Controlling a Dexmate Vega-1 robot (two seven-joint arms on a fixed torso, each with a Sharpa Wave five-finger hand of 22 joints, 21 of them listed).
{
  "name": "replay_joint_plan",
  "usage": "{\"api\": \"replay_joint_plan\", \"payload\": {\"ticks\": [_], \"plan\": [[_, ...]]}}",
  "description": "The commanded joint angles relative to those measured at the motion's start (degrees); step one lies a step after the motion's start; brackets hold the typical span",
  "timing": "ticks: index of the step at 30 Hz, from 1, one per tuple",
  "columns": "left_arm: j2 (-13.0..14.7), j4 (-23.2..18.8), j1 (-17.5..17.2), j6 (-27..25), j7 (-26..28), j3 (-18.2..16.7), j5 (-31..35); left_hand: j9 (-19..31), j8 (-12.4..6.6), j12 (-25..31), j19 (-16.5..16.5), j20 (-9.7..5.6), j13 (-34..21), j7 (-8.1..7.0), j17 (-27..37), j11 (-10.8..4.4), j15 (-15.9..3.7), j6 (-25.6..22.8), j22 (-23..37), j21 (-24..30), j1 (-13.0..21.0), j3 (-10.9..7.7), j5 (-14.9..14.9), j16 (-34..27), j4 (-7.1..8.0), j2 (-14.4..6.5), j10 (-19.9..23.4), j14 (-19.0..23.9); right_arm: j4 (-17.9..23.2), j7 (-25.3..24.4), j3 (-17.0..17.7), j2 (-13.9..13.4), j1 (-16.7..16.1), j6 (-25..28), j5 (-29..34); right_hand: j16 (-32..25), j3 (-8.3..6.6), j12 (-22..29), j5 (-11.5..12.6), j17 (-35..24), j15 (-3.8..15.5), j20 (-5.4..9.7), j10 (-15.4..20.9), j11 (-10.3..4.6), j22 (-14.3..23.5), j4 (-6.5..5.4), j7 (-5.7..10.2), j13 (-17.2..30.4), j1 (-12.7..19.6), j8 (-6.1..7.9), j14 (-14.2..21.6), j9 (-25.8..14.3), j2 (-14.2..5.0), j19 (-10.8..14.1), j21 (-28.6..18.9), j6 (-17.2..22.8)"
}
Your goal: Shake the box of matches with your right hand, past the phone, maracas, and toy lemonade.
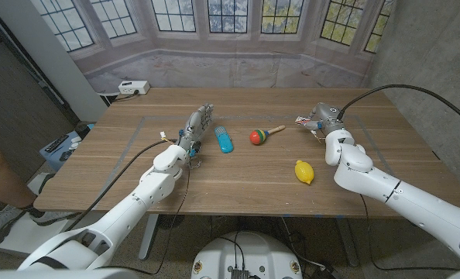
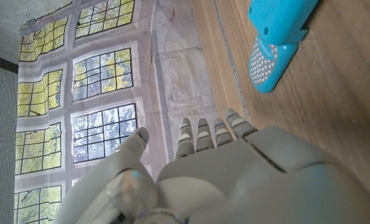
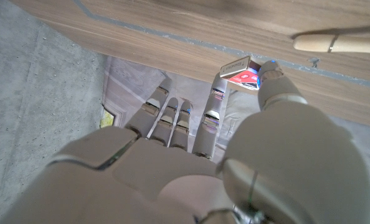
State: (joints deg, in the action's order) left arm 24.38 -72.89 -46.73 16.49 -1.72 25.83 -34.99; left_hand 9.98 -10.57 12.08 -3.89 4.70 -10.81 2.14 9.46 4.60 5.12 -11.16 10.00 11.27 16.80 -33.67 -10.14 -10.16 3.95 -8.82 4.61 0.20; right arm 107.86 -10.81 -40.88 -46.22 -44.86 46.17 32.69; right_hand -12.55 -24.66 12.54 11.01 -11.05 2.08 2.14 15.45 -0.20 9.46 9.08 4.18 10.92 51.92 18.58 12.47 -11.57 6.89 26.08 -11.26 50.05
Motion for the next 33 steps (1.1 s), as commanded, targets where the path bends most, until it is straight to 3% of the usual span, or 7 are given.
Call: {"api": "replay_joint_plan", "payload": {"ticks": [1, 16, 33], "plan": [[1.7, -3.3, -2.1, 0.2, 1.7, -1.0, 0.3, 0.3, -0.01, 0.1, -0.2, 0.01, -0.1, 0.07, 0.3, -0.07, 0.15, -0.5, 0.1, 0.0, -0.3, -0.24, 0.1, 0.0, -0.21, 0.0, 0.5, 0.1, 3.2, -1.9, 0.7, 0.2, -0.7, 1.1, -1.0, -0.1, -0.38, -0.3, -0.1, -0.1, 0.21, -0.33, 0.5, 0.02, 0.2, 0.22, 0.04, 0.2, 0.7, -0.28, 0.7, -0.3, -0.09, 0.4, -0.1, 0.4], [4.3, -8.4, -6.4, 0.7, 4.7, -3.2, 0.4, 0.3, -0.02, 0.0, -0.2, 0.04, -0.1, 0.12, 0.3, -0.12, 0.13, -0.5, 0.1, 0.0, -0.4, -0.31, 0.1, 0.0, -0.30, 0.0, 0.6, 0.1, 6.2, -2.4, 0.3, -0.2, -0.9, 0.7, -0.1, -0.1, -0.35, -0.3, -0.2, -0.2, -0.05, -0.58, 0.7, 0.37, 0.2, 0.12, -0.15, 0.2, 0.9, -0.52, 0.9, -0.3, -0.38, 0.4, 0.0, 0.4], [5.0, -7.4, -5.4, 1.8, 3.4, -3.5, 0.7, 0.3, -0.02, 0.0, -0.2, 0.07, -0.1, 0.10, 0.3, -0.16, 0.18, -0.6, 0.1, 0.0, -0.6, -0.39, 0.1, 0.0, -0.42, 0.0, 0.6, 0.1, 8.5, -6.0, 0.9, 1.9, -2.7, -0.3, 1.1, 0.0, -0.23, -0.4, -0.4, -0.2, -0.04, -0.68, 0.9, 0.47, 0.2, -0.03, -0.28, 0.2, 0.9, -0.79, 0.9, -0.3, -0.61, 0.4, 0.1, 0.3]]}}
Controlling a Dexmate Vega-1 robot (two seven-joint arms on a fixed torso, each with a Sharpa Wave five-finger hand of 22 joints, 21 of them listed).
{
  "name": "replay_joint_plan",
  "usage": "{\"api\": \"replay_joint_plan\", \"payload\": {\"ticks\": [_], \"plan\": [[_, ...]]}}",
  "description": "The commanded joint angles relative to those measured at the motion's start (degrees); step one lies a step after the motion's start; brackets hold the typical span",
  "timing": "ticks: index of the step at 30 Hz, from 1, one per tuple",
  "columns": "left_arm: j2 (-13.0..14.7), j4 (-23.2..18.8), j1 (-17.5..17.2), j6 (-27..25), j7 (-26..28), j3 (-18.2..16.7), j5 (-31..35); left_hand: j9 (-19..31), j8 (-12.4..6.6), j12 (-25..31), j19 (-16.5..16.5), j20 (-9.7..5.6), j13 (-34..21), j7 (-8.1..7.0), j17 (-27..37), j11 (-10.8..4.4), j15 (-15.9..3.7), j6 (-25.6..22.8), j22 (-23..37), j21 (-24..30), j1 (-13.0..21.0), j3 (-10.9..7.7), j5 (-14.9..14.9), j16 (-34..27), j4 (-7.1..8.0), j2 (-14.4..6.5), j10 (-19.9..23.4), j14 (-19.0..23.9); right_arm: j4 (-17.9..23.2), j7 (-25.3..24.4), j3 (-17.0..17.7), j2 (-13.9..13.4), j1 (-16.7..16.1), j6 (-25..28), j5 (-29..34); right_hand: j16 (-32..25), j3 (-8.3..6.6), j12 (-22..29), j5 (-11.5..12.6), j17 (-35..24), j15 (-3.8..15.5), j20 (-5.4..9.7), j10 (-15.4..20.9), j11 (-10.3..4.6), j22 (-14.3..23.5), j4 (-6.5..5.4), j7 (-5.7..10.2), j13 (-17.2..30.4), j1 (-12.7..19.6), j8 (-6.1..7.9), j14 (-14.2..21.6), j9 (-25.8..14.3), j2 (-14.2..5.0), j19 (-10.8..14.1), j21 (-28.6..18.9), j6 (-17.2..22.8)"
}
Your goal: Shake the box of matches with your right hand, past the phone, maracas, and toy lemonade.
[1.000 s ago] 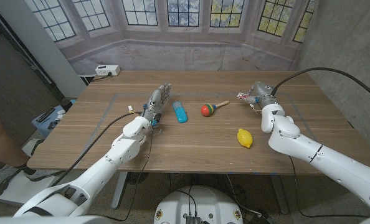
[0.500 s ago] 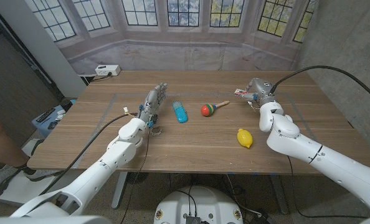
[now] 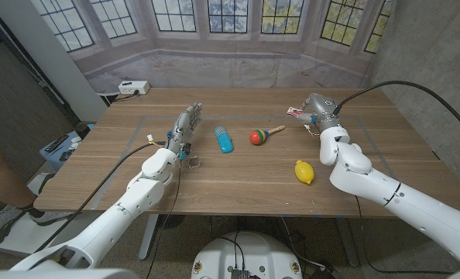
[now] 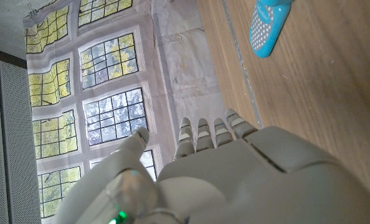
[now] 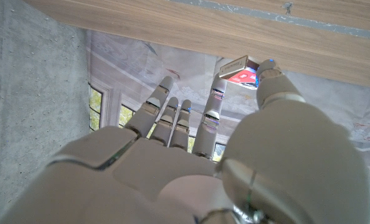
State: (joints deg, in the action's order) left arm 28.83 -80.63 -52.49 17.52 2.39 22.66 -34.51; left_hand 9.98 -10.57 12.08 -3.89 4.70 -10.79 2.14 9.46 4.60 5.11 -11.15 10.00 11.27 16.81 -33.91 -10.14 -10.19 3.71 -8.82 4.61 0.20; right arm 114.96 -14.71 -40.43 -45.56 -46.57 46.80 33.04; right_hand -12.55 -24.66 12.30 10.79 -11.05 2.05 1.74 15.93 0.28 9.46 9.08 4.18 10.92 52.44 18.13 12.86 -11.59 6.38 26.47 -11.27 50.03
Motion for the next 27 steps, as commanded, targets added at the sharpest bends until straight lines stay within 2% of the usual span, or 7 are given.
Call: {"api": "replay_joint_plan", "payload": {"ticks": [1, 13, 19, 27], "plan": [[0.5, 0.4, 0.4, 0.8, -0.8, -0.3, 0.3, 0.3, -0.02, 0.0, -0.1, 0.09, -0.1, 0.10, 0.3, -0.13, 0.22, -0.6, 0.1, 0.0, -0.6, -0.16, 0.1, 0.0, -0.19, 0.0, 0.6, 0.1, 1.6, -2.2, 0.3, 1.3, -1.0, -1.0, 1.0, 0.0, -0.22, -0.2, -0.1, -0.2, -0.06, -0.26, 0.4, 0.01, 0.2, -0.04, -0.26, 0.2, 0.4, -0.37, 0.5, -0.3, -0.09, 0.0, 0.1, 0.3], [0.9, 0.0, -0.1, 0.8, -1.0, -0.6, 0.1, 0.3, -0.02, 0.0, -0.1, 0.10, -0.1, 0.15, 0.3, -0.09, 0.31, -0.6, 0.1, 0.0, -0.7, -0.21, 0.1, 0.0, -0.25, 0.0, 0.6, 0.1, 2.3, -3.1, 0.1, 2.8, -1.3, -1.9, 2.3, 0.0, -0.16, -0.3, -0.2, -0.2, -0.15, -0.36, 0.5, 0.18, 0.3, -0.15, -0.42, 0.2, 0.3, -0.57, 0.5, -0.3, -0.33, 0.0, 0.1, 0.2], [1.0, -0.1, -0.2, 0.9, -1.0, -0.6, 0.2, 0.3, -0.03, 0.0, -0.1, 0.11, -0.1, 0.22, 0.3, 0.06, 0.36, -0.7, 0.1, 0.0, -0.7, -0.24, 0.1, 0.0, -0.29, 0.0, 0.7, 0.1, 1.2, -5.4, 0.5, 4.5, -1.6, -2.2, 2.6, -0.2, -0.09, -0.2, -0.3, -0.2, -0.29, -0.50, 0.9, 0.27, 0.3, -0.17, -0.43, 0.2, 0.3, -0.63, 1.0, -0.3, -0.38, 0.1, 0.1, 0.3], [1.0, 0.1, -0.1, 1.1, -1.1, -0.7, 0.1, 0.3, -0.02, 0.0, -0.2, 0.16, -0.1, 0.20, 0.3, 0.06, 0.41, -0.7, 0.1, 0.0, -0.8, -0.28, 0.1, 0.0, -0.34, 0.0, 0.8, 0.1, 0.4, -6.0, 0.5, 5.6, -1.0, -3.0, 2.6, -0.2, 0.01, -0.3, -0.3, -0.3, -0.30, -0.53, 1.0, 0.29, 0.3, -0.21, -0.49, 0.2, 0.3, -0.72, 1.1, -0.4, -0.42, 0.2, 0.1, 0.4]]}}
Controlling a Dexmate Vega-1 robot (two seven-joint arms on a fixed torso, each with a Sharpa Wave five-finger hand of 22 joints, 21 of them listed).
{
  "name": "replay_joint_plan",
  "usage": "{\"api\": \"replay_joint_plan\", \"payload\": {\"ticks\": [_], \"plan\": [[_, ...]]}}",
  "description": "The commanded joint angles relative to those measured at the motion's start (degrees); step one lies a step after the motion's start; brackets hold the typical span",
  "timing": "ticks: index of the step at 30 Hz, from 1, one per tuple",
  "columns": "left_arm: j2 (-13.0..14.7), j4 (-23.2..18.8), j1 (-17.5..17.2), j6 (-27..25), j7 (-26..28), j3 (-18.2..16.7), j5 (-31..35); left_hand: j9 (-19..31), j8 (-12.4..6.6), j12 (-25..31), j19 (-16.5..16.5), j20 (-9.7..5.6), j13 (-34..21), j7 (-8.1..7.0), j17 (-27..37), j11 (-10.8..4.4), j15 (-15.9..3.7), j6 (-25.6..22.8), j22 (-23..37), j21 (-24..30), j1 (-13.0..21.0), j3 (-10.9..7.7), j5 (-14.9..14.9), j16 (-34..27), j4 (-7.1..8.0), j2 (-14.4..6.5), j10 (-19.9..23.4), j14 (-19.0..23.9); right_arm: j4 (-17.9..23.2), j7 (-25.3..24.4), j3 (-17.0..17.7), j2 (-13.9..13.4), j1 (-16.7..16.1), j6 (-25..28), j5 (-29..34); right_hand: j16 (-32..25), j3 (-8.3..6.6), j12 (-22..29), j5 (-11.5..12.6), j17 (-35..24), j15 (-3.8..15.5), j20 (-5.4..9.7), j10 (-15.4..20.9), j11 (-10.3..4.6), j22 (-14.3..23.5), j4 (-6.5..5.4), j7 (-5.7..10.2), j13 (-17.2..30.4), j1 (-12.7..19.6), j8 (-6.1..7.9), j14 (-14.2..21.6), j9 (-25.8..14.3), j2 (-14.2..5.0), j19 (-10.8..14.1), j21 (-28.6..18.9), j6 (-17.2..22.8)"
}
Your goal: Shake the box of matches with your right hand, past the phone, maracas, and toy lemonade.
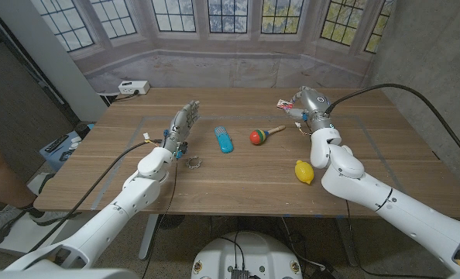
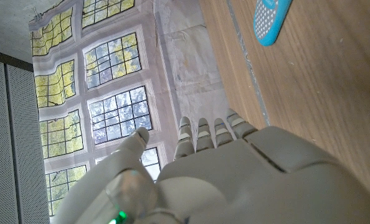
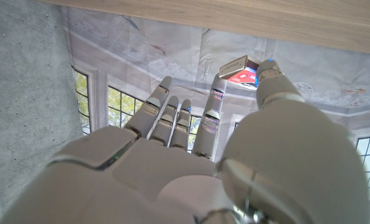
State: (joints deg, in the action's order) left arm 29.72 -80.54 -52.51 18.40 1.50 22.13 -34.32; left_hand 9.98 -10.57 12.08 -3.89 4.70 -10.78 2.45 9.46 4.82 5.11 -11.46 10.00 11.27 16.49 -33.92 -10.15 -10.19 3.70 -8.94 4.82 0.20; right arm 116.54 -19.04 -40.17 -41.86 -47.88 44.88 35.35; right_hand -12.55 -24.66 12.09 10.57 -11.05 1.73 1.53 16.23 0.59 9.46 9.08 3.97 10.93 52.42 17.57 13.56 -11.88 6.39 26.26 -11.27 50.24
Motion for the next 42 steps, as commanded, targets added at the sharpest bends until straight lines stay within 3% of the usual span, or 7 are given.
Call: {"api": "replay_joint_plan", "payload": {"ticks": [1, 20, 42], "plan": [[0.1, 0.0, -0.1, 0.2, -0.2, -0.1, -0.1, 0.3, -0.05, 0.0, -0.2, 0.19, -0.1, -0.14, 0.3, -0.18, 0.41, -0.5, 0.1, 0.0, -0.5, -0.28, 0.1, 0.0, -0.33, 0.2, 0.6, 0.2, -1.3, -1.7, 0.2, 2.0, 0.4, -1.3, 0.3, -0.2, 0.01, 0.0, -0.1, -0.3, -0.01, -0.35, 0.7, -0.03, 0.3, -0.20, -0.38, 0.2, 0.3, -0.18, 0.4, -0.1, -0.46, 0.4, 0.1, 0.2], [0.3, -0.2, -0.3, 0.3, 0.1, -0.3, 0.2, 0.3, -0.05, 0.0, -0.2, 0.21, -0.1, -0.05, 0.3, -0.26, 0.37, -0.6, 0.1, 0.0, -0.6, -0.39, 0.1, 0.0, -0.45, 0.1, 0.7, 0.2, -2.8, -0.1, -2.7, 1.6, 2.0, -7.1, 3.9, -0.1, 0.11, -0.1, -0.2, -0.3, 0.14, -0.33, 1.0, -0.14, 0.3, -0.14, -0.36, 0.2, 0.5, -0.39, 0.5, -0.1, -0.58, 0.4, 0.2, 0.3], [0.1, -0.4, -0.9, 0.5, 0.7, -0.1, 0.5, 0.3, -0.03, 0.0, -0.2, 0.19, -0.1, -0.05, 0.3, -0.13, 0.31, -0.7, 0.1, 0.0, -0.8, -0.52, 0.1, 0.0, -0.59, 0.1, 0.9, 0.2, -2.4, 2.6, -4.8, 2.7, -0.2, -13.8, 7.7, -0.1, 0.30, -0.1, -0.2, -0.3, 0.22, -0.33, 1.5, -0.24, 0.3, -0.13, -0.31, 0.2, 0.6, -0.63, 0.6, -0.1, -0.60, 0.4, 0.2, 0.4]]}}
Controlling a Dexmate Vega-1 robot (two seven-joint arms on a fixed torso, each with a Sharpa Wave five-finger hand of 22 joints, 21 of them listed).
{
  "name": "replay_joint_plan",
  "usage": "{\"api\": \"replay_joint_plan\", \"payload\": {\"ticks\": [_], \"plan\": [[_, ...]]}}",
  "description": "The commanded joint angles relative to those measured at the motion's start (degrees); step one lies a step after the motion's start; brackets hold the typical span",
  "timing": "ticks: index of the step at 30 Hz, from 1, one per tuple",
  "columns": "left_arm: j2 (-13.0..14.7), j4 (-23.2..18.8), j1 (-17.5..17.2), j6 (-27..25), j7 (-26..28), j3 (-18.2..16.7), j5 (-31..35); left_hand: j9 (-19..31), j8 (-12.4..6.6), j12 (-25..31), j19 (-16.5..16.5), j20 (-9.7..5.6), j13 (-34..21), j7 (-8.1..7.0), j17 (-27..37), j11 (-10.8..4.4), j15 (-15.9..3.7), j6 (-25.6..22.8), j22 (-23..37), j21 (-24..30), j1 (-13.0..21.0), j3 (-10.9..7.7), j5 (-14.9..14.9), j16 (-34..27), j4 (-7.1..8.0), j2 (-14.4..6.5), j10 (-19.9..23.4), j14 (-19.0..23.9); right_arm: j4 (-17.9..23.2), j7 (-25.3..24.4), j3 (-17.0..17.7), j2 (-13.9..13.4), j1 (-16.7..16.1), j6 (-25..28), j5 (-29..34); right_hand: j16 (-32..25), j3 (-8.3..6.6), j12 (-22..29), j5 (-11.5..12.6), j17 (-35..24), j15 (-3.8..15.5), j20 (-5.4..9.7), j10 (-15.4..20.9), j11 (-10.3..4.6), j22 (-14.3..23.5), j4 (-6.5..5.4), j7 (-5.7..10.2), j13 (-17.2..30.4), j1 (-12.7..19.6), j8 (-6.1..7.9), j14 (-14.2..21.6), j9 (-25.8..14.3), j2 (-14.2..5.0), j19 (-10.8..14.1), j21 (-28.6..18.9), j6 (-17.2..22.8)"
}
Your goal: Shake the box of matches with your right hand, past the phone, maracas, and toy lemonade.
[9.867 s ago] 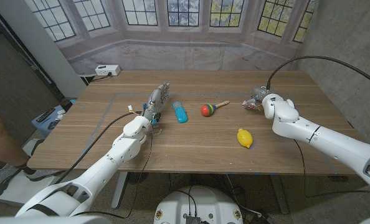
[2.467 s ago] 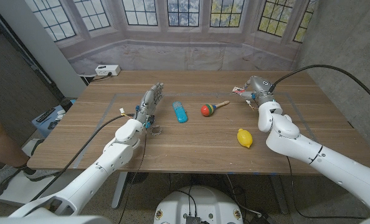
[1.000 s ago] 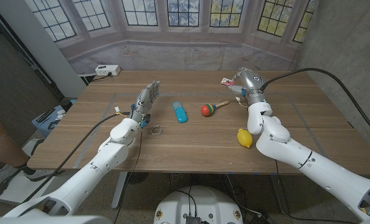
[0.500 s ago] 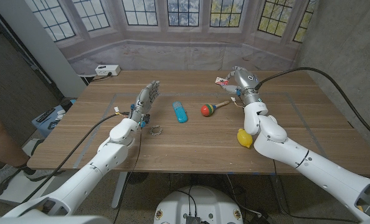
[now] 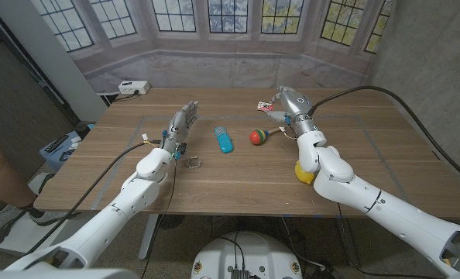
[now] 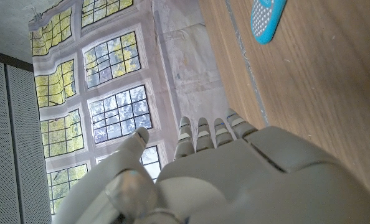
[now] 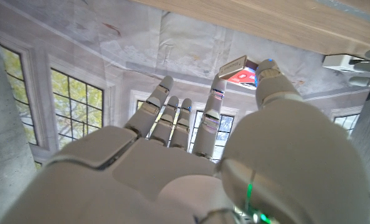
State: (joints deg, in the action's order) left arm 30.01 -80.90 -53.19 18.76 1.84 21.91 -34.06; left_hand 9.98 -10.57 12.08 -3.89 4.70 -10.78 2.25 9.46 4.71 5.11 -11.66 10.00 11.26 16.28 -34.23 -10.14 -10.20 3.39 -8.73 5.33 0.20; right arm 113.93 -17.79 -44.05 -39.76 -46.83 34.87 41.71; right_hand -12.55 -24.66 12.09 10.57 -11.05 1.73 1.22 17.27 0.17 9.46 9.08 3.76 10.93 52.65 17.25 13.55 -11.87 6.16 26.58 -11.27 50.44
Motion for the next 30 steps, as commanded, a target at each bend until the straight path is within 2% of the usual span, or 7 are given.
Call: {"api": "replay_joint_plan", "payload": {"ticks": [1, 19, 30], "plan": [[-0.2, 0.0, -0.2, 0.2, 0.4, 0.1, 0.2, 0.3, -0.03, 0.0, -0.2, 0.19, -0.1, 0.17, 0.3, -0.02, 0.29, -0.5, 0.1, 0.0, -0.6, -0.22, 0.1, 0.0, -0.29, -0.1, 0.4, 0.2, 0.3, 1.5, -1.0, 0.6, -1.4, -4.4, 1.3, -0.1, 0.31, -0.1, -0.2, -0.3, 0.24, -0.02, 0.5, 0.18, 0.3, -0.13, -0.08, 0.2, 0.4, -0.32, 0.6, -0.1, -0.38, 0.1, 0.2, 0.2], [-0.2, -0.2, -0.4, -0.2, 1.3, -0.1, 0.3, 0.3, -0.02, 0.0, -0.2, 0.21, -0.1, 0.20, 0.3, 0.01, 0.32, -0.5, 0.1, 0.0, -0.7, -0.34, 0.1, 0.0, -0.42, -0.1, 0.5, 0.2, 1.3, 4.9, -1.3, 0.4, -3.8, -12.7, 0.3, -0.1, 0.34, -0.2, -0.2, -0.3, 0.23, -0.06, 0.7, 0.10, 0.3, -0.06, 0.13, 0.2, 0.7, -0.49, 0.8, -0.1, -0.54, 0.0, 0.3, 0.3], [-0.2, 0.2, -0.2, 0.0, 1.1, -0.2, 0.4, 0.3, -0.02, 0.0, -0.3, 0.27, -0.1, 0.23, 0.3, 0.03, 0.37, -0.6, 0.1, 0.0, -0.8, -0.43, 0.1, 0.0, -0.47, -0.1, 0.5, 0.2, 2.3, 7.3, -1.1, 0.7, -5.3, -14.7, 0.0, -0.1, 0.41, -0.1, -0.2, -0.3, 0.16, -0.07, 1.0, 0.22, 0.3, -0.06, 0.09, 0.2, 0.7, -0.59, 1.0, -0.1, -0.61, -0.1, 0.3, 0.5]]}}
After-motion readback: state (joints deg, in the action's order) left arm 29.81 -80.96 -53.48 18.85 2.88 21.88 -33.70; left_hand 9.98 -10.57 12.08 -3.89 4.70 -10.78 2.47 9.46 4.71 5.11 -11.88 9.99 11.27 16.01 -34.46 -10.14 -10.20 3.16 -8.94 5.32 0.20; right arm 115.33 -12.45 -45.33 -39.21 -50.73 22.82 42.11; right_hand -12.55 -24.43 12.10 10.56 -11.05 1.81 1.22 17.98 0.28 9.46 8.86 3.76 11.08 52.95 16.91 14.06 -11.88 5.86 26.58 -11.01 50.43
